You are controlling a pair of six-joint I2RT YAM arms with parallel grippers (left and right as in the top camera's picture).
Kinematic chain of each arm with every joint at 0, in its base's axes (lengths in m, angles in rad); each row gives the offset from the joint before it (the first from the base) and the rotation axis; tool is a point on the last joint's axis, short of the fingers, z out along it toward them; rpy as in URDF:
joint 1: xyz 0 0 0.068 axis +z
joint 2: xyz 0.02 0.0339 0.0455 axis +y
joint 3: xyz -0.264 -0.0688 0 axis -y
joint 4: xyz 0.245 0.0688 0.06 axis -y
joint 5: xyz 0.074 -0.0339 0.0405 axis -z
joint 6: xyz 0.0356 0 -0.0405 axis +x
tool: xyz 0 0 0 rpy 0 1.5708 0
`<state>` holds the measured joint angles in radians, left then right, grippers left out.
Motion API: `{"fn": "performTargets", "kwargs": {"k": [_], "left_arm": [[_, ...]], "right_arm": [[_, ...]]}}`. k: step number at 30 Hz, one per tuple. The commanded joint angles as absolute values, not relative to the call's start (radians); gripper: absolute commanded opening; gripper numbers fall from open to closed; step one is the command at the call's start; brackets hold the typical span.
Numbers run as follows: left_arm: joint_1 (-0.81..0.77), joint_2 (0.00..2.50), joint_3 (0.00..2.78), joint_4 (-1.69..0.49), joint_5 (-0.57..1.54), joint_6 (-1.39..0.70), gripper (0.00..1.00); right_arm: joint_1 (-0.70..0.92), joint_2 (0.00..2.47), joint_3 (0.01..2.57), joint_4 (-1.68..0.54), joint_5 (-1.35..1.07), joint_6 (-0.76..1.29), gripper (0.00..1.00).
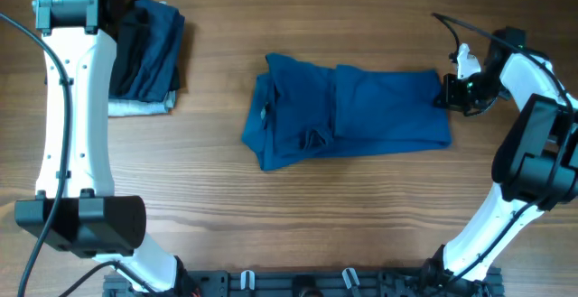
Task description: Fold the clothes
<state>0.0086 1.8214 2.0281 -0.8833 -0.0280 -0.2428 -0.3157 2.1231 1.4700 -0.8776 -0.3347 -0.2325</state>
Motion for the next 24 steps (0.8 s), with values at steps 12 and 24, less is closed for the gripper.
{"fn": "performTargets", "kwargs": {"k": [12, 24], "left_arm": [[0.011, 1.827, 2.024, -0.881, -0.027, -0.243, 1.0], [0.011, 1.827, 2.024, -0.881, -0.027, -0.243, 1.0]], "right_arm": [[-0.382, 1.864, 1.846, -1.112, -0.169, -0.209, 0.04], [0.172, 1.826, 1.703, -1.169, -0.226, -0.041, 0.04]]}}
